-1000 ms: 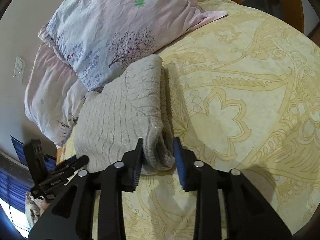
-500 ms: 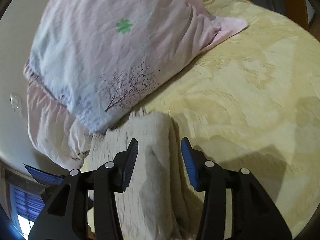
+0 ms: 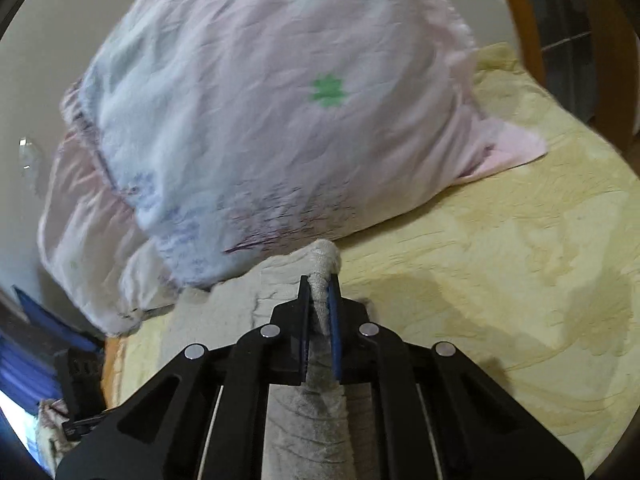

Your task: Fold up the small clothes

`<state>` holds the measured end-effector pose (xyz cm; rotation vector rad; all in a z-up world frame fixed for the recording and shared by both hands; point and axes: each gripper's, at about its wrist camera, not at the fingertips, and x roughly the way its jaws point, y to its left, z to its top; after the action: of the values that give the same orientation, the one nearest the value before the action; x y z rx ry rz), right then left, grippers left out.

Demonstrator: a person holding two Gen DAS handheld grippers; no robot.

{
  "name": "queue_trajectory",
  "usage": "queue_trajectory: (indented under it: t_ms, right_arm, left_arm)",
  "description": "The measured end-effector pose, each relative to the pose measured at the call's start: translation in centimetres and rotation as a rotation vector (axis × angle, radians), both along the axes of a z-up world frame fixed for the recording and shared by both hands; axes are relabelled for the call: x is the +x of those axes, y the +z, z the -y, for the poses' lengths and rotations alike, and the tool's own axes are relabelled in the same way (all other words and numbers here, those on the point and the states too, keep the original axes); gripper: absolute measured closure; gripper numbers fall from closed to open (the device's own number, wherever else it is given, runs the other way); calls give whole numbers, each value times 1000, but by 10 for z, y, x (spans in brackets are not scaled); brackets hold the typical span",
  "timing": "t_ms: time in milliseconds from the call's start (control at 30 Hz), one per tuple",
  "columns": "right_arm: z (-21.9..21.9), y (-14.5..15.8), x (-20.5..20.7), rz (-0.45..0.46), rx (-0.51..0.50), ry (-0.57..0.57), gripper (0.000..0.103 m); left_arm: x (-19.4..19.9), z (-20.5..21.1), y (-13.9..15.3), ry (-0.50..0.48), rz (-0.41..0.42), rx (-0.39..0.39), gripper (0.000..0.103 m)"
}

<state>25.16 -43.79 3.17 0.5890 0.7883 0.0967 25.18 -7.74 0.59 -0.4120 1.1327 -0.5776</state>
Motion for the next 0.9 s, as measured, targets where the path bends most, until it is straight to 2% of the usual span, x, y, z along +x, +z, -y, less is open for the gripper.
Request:
queue_trajectory:
  t_ms: [133, 233, 300, 367, 400, 533, 700, 733, 767, 833, 900]
  right_arm:
    - [5, -36, 15, -142, -20, -39, 95]
    - [5, -45, 14, -167, 13, -32, 92]
    - [8, -37, 6, -163, 48, -18, 86]
    - [8, -30, -11, -158, 94, 16, 70]
    - [8, -27, -20, -150, 108, 42, 69]
    - [2, -20, -62, -156, 97, 123, 69]
    - [-10, -22, -87, -172, 94, 181, 70]
    - [-10, -24, -91, -180, 92, 188, 74]
    - [-12, -26, -95, -175, 87, 193, 86]
    - [-6, -26, -106, -158, 64, 190, 91]
    - [-2, -29, -109, -155, 43, 137, 93]
  left_arm:
    - [-1, 1, -2, 2, -10, -9, 14]
    - [-4, 1, -3, -3, -16, -12, 14]
    - [-6, 0, -2, -7, -14, -13, 14]
    - [-8, -3, -1, -4, -9, -14, 14]
    - [-9, -4, 0, -3, -8, -15, 14]
    - [-8, -7, 0, 7, -8, -22, 14]
    - [-11, -7, -1, 9, -12, -15, 14]
    - [-12, -7, -1, 9, -11, -13, 14]
    - [-11, -5, 0, 8, -10, -11, 14]
    - [-13, -4, 1, 9, -4, -7, 14]
    - [-13, -1, 3, 11, 0, -6, 14]
